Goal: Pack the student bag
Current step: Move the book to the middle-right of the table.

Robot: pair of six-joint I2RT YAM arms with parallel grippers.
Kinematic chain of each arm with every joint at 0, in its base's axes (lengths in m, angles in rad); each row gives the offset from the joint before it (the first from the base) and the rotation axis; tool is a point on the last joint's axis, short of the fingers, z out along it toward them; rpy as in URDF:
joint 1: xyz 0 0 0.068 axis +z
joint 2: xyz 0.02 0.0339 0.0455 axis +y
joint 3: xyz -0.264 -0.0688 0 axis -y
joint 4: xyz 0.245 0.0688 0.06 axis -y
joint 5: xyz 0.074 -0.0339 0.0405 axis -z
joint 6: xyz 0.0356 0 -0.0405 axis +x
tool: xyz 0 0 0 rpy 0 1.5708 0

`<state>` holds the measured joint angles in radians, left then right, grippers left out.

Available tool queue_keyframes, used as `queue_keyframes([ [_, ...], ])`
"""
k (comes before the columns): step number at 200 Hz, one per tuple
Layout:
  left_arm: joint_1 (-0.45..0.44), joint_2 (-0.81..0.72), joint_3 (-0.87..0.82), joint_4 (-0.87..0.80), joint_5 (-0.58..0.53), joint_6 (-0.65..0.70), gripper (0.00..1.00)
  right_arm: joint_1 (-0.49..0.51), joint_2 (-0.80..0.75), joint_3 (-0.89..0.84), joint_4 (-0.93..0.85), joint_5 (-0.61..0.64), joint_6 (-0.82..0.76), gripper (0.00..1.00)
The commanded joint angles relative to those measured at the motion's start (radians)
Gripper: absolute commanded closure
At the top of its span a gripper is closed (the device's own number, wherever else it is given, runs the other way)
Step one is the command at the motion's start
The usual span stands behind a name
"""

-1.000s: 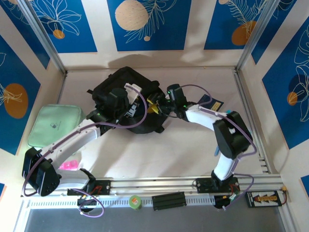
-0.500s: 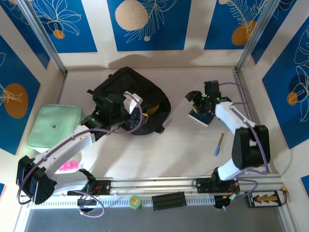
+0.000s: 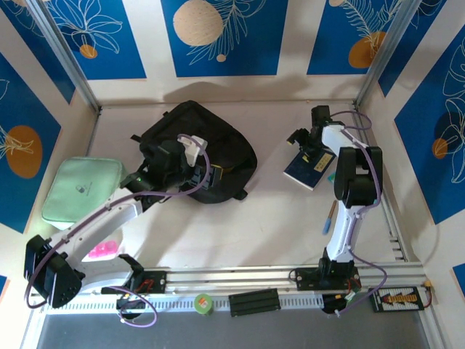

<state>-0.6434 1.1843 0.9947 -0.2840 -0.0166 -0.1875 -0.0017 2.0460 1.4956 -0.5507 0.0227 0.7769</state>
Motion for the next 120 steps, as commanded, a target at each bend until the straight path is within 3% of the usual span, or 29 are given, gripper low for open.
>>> queue_keyframes([
  [1, 0.005, 0.018, 0.081, -0.035, -0.011, -0.038, 0.00, 0.014, 0.016, 0.009, -0.061, -0.023, -0.013, 0.24],
  [72, -0.021, 0.261, 0.303, -0.038, 0.211, -0.097, 0.00, 0.130, -0.172, -0.369, 0.050, -0.206, 0.051, 0.28],
  [120, -0.117, 0.453, 0.446, -0.042, 0.222, -0.157, 0.05, 0.244, -0.423, -0.651, 0.194, -0.292, 0.246, 0.30],
])
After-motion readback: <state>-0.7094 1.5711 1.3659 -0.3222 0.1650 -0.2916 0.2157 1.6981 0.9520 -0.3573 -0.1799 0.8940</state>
